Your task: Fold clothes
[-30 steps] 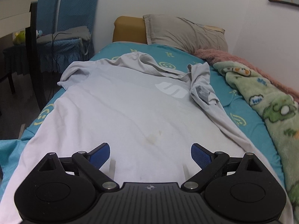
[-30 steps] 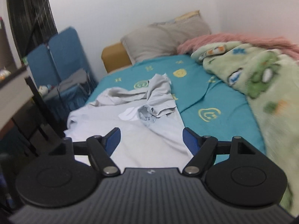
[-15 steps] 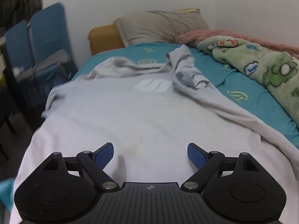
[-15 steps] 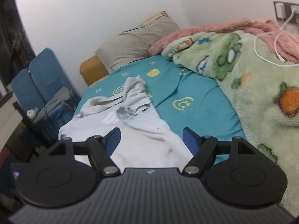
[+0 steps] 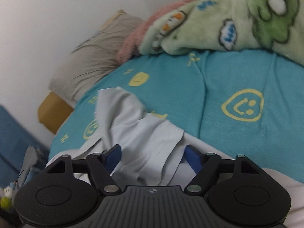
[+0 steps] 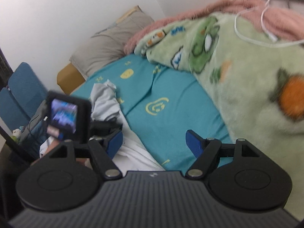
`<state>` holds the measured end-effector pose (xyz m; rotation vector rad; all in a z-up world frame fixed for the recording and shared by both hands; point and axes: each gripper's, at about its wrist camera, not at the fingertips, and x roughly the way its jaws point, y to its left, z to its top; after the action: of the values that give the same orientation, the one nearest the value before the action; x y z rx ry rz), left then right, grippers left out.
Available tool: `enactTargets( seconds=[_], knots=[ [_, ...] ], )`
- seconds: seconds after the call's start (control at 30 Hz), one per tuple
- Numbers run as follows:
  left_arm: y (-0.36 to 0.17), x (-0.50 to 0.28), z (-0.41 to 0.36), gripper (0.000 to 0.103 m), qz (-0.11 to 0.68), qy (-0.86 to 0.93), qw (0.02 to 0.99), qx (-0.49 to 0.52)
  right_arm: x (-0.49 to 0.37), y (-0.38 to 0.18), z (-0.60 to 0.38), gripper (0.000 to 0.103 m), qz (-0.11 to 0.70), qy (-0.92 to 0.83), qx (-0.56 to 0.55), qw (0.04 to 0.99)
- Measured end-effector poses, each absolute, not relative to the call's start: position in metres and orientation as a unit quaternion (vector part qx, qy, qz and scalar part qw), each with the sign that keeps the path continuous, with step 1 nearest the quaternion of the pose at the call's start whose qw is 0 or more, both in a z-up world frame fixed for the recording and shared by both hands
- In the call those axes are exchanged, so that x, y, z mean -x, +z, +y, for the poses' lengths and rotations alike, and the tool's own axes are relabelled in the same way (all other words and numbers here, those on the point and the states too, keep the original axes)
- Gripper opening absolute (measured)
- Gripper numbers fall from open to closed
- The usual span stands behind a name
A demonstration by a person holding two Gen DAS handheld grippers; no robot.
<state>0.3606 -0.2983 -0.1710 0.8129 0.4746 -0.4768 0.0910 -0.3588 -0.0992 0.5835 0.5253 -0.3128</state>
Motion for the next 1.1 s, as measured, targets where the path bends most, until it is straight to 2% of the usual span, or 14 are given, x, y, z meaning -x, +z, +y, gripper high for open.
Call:
enactTargets(
  seconds=[0.07, 0.1, 0.13, 0.17, 0.27, 0.43, 0.57, 0.63, 0.73, 0.8, 0.87, 0.93, 1.03, 1.1],
  knots=[
    [-0.176, -0.371, -0.306, 0.060, 0.219, -0.240, 0.858, -0.397, -0.096, -0.104, -0.358, 0.075, 0.258, -0.152, -0.278, 0.913],
    [-0.174, -0.376, -0.305, 0.041, 0.228, -0.246, 0.861, -0.383, -0.099, -0.106, -0.358, 0.075, 0.260, -0.151, -0.276, 0.913],
    [-0.172, -0.381, -0.304, 0.016, 0.237, -0.251, 0.864, -0.367, -0.100, -0.108, -0.357, 0.075, 0.262, -0.151, -0.276, 0.912],
    [-0.165, -0.387, -0.299, 0.010, 0.250, -0.252, 0.872, -0.338, -0.101, -0.110, -0.357, 0.075, 0.265, -0.151, -0.277, 0.911],
    [-0.140, -0.402, -0.269, 0.009, 0.271, -0.256, 0.899, -0.231, -0.105, -0.114, -0.355, 0.075, 0.272, -0.150, -0.280, 0.908],
    [-0.101, -0.431, -0.195, 0.007, 0.287, -0.254, 0.923, 0.016, -0.102, -0.109, -0.349, 0.075, 0.264, -0.152, -0.270, 0.913],
    [-0.085, -0.458, -0.131, 0.007, 0.282, -0.170, 0.925, 0.188, -0.102, -0.107, -0.345, 0.075, 0.266, -0.153, -0.262, 0.915],
    [-0.096, -0.468, -0.110, 0.007, 0.301, -0.098, 0.927, 0.200, -0.104, -0.107, -0.344, 0.075, 0.266, -0.153, -0.259, 0.916],
    [-0.121, -0.479, -0.090, 0.007, 0.352, -0.036, 0.924, 0.148, -0.106, -0.108, -0.343, 0.075, 0.268, -0.155, -0.255, 0.916],
    [-0.134, -0.478, -0.073, 0.013, 0.366, -0.047, 0.916, 0.155, -0.108, -0.110, -0.344, 0.075, 0.271, -0.156, -0.257, 0.915],
    [-0.141, -0.471, -0.056, 0.033, 0.374, -0.065, 0.909, 0.171, -0.109, -0.112, -0.344, 0.075, 0.274, -0.153, -0.262, 0.913],
    [-0.142, -0.470, -0.050, 0.060, 0.372, -0.081, 0.907, 0.179, -0.111, -0.113, -0.343, 0.075, 0.275, -0.150, -0.262, 0.913],
    [-0.146, -0.471, -0.054, 0.075, 0.373, -0.105, 0.903, 0.186, -0.114, -0.115, -0.340, 0.075, 0.279, -0.147, -0.257, 0.913],
    [-0.150, -0.479, -0.064, 0.075, 0.381, -0.097, 0.904, 0.168, -0.116, -0.117, -0.338, 0.075, 0.284, -0.145, -0.256, 0.913]
  ],
)
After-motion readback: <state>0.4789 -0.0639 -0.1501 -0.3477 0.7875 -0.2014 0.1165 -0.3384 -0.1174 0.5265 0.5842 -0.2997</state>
